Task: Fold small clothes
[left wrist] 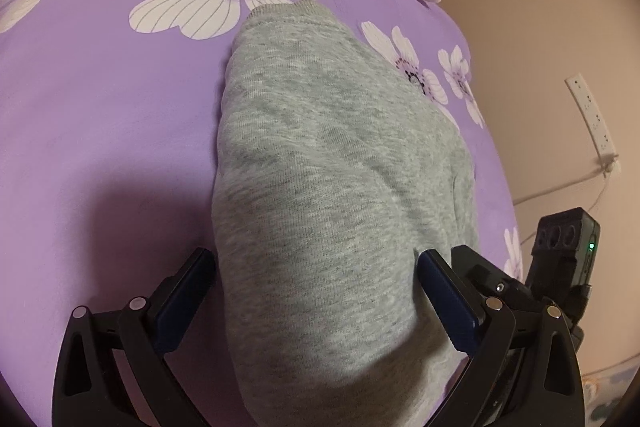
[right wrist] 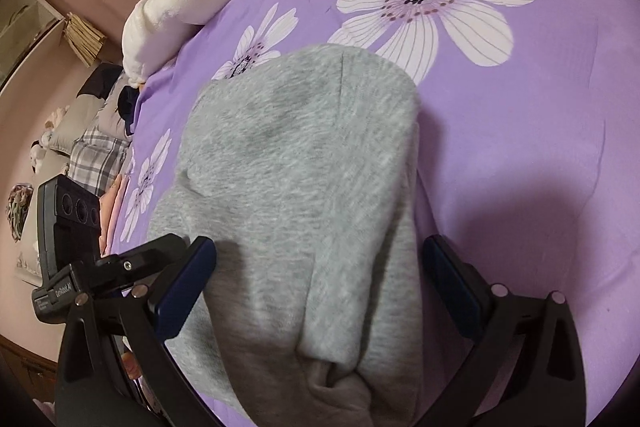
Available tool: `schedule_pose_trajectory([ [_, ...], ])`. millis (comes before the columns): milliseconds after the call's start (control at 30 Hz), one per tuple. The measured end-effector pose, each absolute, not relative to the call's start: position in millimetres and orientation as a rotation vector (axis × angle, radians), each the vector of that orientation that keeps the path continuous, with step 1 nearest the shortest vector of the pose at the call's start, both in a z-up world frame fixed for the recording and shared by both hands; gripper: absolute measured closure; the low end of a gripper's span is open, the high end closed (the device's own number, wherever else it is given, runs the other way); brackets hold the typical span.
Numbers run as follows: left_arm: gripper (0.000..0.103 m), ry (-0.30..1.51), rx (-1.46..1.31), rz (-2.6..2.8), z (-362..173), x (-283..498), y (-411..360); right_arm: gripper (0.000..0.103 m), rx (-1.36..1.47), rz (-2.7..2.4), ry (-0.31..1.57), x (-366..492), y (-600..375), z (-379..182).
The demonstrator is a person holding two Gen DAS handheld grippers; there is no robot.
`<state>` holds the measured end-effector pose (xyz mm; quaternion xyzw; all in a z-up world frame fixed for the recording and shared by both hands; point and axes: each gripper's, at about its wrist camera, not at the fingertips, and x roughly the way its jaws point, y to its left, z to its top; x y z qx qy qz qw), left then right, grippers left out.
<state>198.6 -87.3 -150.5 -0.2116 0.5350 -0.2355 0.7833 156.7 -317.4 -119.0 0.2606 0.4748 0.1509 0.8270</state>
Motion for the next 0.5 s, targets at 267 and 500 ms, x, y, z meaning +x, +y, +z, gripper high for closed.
schedule_pose_trajectory([
  [267,0.004,1.145,-0.492,-0.496,-153.7,197.6,-80.5,0.000,0.604,0.349,0.990,156.5,-320.6,-120.9],
  [500,0.008,1.136,-0.480,-0.477,-152.8,195.5,-81.5,0.018,0.605,0.343,0.991,156.4,-318.7,-121.1],
])
